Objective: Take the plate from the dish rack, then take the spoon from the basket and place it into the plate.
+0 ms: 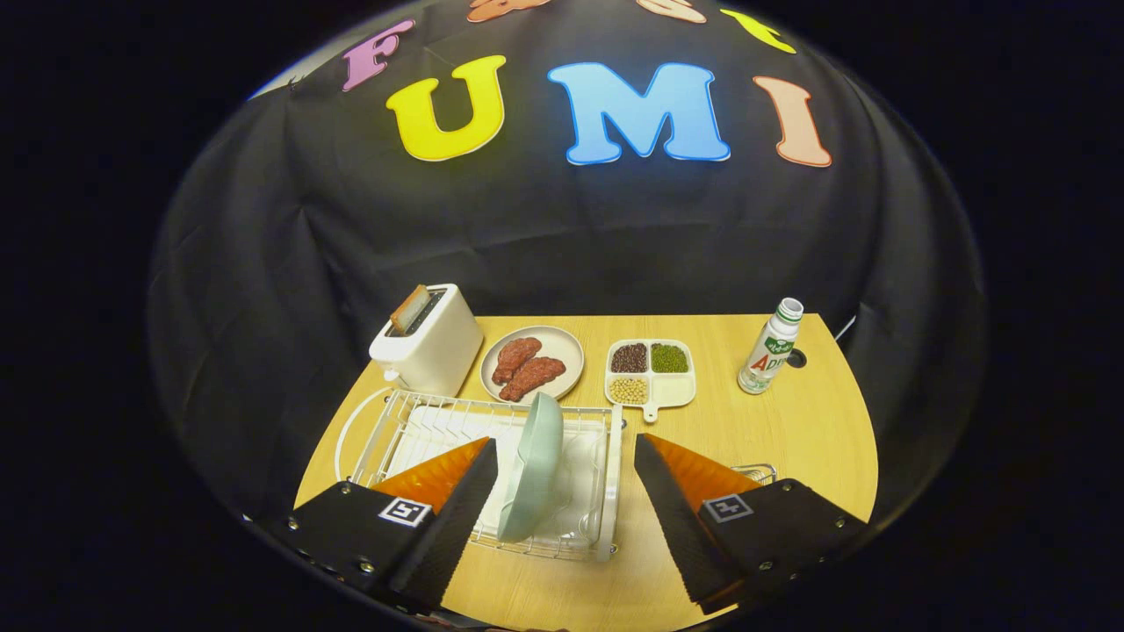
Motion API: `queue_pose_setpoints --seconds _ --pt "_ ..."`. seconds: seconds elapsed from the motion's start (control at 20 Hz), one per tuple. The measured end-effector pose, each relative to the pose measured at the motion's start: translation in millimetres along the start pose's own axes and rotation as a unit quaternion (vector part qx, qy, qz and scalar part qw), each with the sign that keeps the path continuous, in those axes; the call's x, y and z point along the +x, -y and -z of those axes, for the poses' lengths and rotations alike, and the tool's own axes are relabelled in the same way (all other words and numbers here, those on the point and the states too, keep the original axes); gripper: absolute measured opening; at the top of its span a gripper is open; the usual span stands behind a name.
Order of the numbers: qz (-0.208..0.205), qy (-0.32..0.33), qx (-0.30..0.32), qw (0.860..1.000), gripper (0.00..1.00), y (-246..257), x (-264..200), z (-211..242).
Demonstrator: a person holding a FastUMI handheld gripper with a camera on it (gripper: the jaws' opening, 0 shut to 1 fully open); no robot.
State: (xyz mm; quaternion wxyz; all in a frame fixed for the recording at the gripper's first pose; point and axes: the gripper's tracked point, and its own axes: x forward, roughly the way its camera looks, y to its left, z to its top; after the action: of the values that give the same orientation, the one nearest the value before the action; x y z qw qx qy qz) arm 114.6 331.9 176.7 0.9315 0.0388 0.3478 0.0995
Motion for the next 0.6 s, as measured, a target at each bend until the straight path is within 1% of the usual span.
queue_pose_setpoints --seconds 0.25,0.45,0.5,0.6 --pt "0.023 -0.048 0.01 0.999 0.97 -10.0 27.0 9.5" --pt "0.069 -0.09 0.02 0.993 0.97 -11.3 47.5 23.0" --pt "0.084 -0.097 0.022 0.991 0.91 -10.3 53.3 26.4" --pt "0.109 -0.11 0.032 0.987 0.9 -9.9 61.3 32.0"
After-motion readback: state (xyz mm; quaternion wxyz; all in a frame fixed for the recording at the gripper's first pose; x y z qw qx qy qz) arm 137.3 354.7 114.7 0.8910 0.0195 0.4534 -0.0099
